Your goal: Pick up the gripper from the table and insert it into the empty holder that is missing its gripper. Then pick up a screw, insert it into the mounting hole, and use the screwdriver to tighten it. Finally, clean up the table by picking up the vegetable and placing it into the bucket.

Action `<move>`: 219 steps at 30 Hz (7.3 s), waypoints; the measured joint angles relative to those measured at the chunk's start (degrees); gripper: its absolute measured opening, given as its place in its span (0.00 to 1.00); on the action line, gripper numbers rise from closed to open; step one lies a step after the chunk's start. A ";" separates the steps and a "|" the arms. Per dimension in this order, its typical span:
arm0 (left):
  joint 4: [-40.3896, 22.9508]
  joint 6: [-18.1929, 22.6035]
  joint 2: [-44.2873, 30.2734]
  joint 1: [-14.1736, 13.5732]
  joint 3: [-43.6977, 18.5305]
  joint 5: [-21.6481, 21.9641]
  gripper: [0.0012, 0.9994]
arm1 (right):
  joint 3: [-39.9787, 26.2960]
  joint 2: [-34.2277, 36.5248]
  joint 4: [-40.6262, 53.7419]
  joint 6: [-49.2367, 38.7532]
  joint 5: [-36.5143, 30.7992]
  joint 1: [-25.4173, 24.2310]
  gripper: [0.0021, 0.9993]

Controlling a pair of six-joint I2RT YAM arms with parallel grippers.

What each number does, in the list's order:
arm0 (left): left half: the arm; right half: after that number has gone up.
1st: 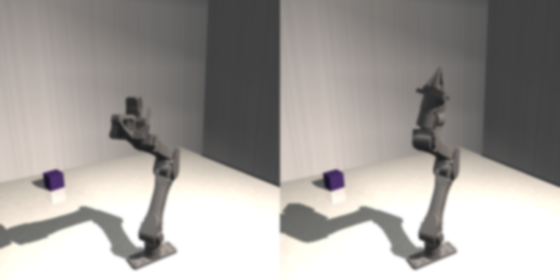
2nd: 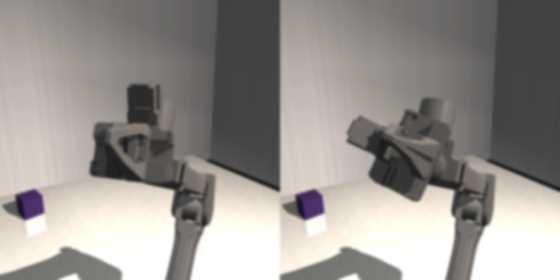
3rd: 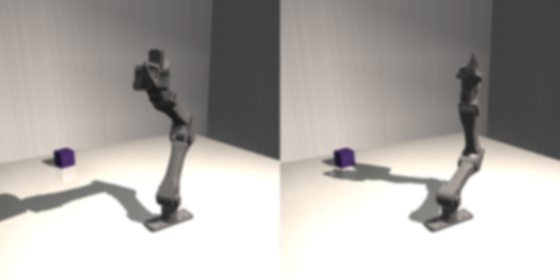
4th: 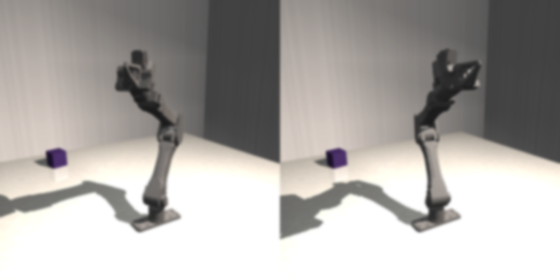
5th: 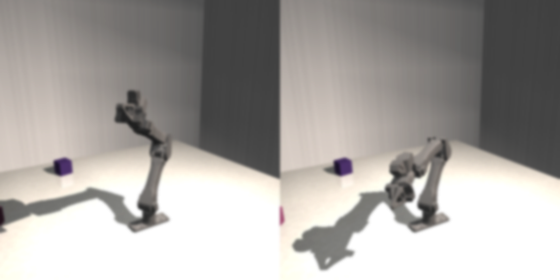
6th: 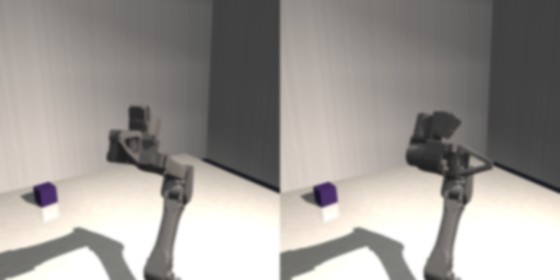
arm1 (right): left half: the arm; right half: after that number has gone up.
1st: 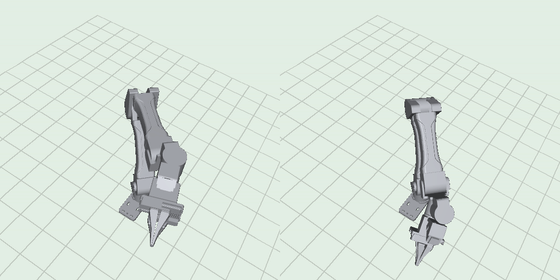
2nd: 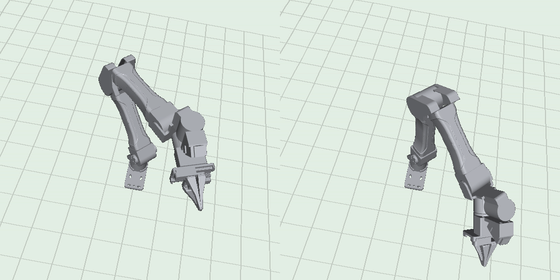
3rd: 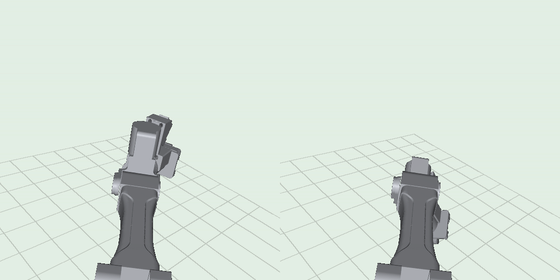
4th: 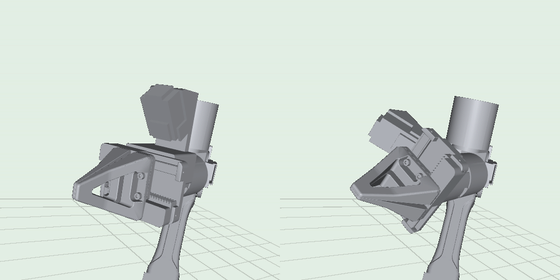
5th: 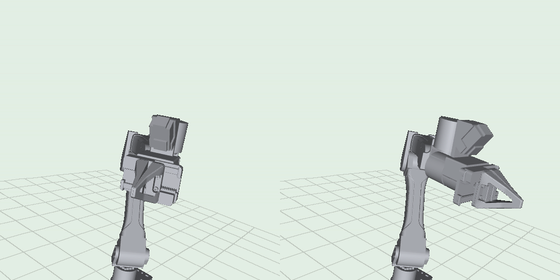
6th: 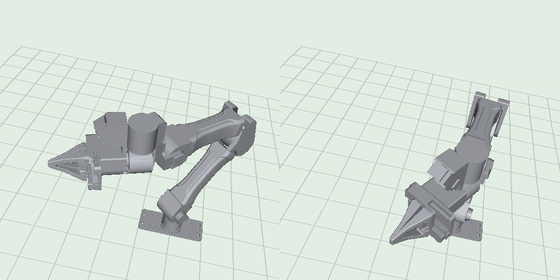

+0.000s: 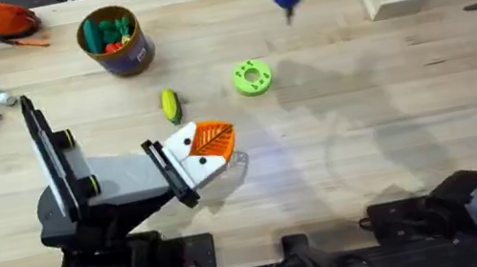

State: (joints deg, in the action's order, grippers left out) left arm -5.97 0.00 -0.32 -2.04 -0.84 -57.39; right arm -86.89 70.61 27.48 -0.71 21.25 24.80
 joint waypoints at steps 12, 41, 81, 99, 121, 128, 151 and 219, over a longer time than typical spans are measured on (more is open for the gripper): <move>-0.01 -0.01 0.00 0.00 -0.01 -0.01 0.01 | 3.06 -0.45 -12.78 -1.67 19.37 1.36 0.02; -0.01 -0.01 0.02 0.00 0.00 -0.01 0.01 | 17.25 11.26 -56.43 -1.20 53.99 8.21 0.02; -0.01 -0.01 0.00 0.00 -0.02 -0.01 0.01 | 22.01 18.49 -69.93 5.35 47.43 15.11 0.02; -0.01 -0.01 0.00 0.00 0.00 -0.01 0.01 | 25.92 15.32 -71.75 9.30 49.75 12.31 0.02; -0.01 -0.01 0.00 -0.02 0.00 0.00 0.01 | 33.16 7.58 -75.92 7.67 42.85 15.76 0.02; -0.01 -0.01 0.00 0.00 0.00 -0.01 0.01 | 33.16 9.92 -76.06 4.85 42.39 16.87 0.02; -0.01 -0.01 0.00 0.00 0.00 -0.01 0.01 | 33.16 10.67 -75.93 2.36 41.93 17.20 0.02; -0.01 0.01 0.00 0.00 0.00 0.01 0.01 | 12.30 13.03 -39.40 2.23 46.55 6.39 0.02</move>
State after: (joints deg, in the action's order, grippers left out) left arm -5.98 0.01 -0.32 -2.04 -0.84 -57.39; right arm -74.59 83.64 -11.91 1.52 67.80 31.18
